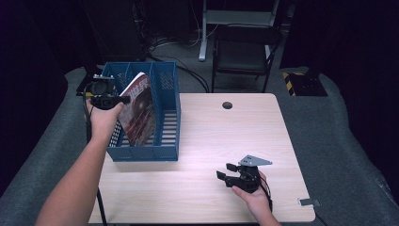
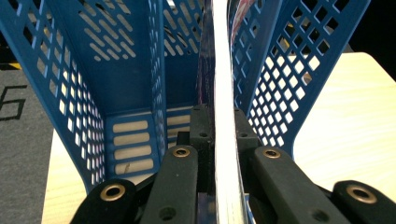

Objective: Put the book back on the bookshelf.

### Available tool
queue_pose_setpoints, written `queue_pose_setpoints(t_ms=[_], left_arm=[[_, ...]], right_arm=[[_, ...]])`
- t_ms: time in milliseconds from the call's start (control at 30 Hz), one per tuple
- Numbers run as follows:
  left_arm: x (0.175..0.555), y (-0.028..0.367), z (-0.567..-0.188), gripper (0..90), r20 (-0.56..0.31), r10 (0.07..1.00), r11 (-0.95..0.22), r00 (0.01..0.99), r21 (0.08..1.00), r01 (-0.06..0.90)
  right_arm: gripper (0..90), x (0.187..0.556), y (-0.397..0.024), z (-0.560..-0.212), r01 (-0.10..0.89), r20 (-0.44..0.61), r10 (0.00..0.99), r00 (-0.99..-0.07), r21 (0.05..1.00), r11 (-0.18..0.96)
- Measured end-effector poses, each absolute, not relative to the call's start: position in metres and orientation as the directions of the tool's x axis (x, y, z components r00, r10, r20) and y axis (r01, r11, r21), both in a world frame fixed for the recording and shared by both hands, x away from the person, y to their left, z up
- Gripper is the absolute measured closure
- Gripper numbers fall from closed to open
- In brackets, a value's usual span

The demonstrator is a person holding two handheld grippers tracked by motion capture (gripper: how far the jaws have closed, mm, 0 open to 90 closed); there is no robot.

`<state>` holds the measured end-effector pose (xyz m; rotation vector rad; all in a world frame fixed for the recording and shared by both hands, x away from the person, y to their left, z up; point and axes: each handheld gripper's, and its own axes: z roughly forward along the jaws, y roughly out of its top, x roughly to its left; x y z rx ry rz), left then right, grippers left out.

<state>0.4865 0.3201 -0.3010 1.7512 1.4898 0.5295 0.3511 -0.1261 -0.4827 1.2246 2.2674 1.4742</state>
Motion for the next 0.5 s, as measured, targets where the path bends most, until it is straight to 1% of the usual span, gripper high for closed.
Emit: queue_pose_setpoints(t_ms=[500], left_arm=[[0.4796,0.3217,-0.2993,80.5,-0.159,0.953,-0.056,0.258,0.745,0.665]], right_arm=[[41.3,0.3516,-0.1262,-0.4832,0.538,0.271,0.709,-0.651,0.824,0.178]])
